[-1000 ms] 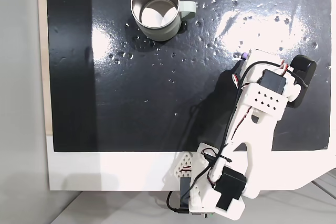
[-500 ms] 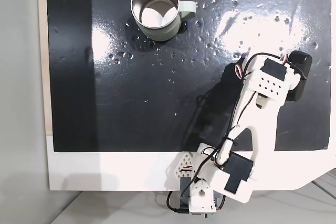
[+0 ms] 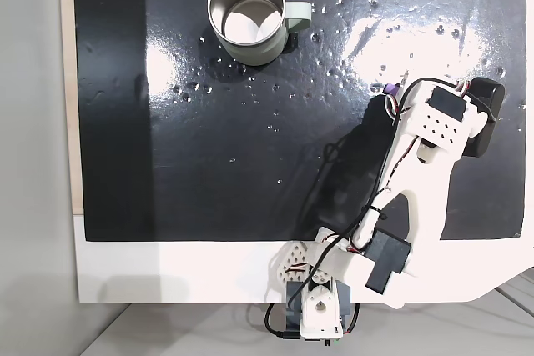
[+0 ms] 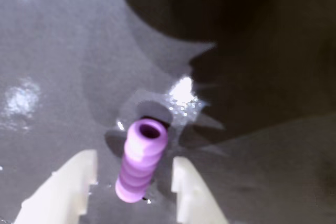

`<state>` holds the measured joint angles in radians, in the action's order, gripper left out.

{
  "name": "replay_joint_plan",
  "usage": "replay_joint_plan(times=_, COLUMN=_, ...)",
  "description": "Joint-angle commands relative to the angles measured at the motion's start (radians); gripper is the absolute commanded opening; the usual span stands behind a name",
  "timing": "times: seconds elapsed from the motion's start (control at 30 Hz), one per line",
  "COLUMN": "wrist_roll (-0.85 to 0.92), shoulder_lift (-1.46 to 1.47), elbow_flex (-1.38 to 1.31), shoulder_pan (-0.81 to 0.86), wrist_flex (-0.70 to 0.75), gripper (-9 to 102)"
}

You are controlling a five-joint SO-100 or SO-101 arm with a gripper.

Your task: Grasp a pengrip and put it in the cup.

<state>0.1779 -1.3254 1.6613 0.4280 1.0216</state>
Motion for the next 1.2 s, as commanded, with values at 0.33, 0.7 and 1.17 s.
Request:
replay_joint_plan(times=0.33, wrist_roll=0.041, shoulder_lift=0.074, elbow_flex=-0.101, shoulder_pan=0.015, wrist_flex=-0.057, gripper=14)
replay_joint_plan(times=0.7, wrist_roll=0.074, shoulder_lift=0.1, elbow_flex=-0.143, shoulder_pan=0.018, wrist_flex=-0.061, gripper=1)
replay_joint_plan(times=1.17, wrist_roll=-0.049, shoulder_lift=-0.147, elbow_flex=-0.244, shoulder_pan=-0.015, wrist_flex=0.133, gripper=0)
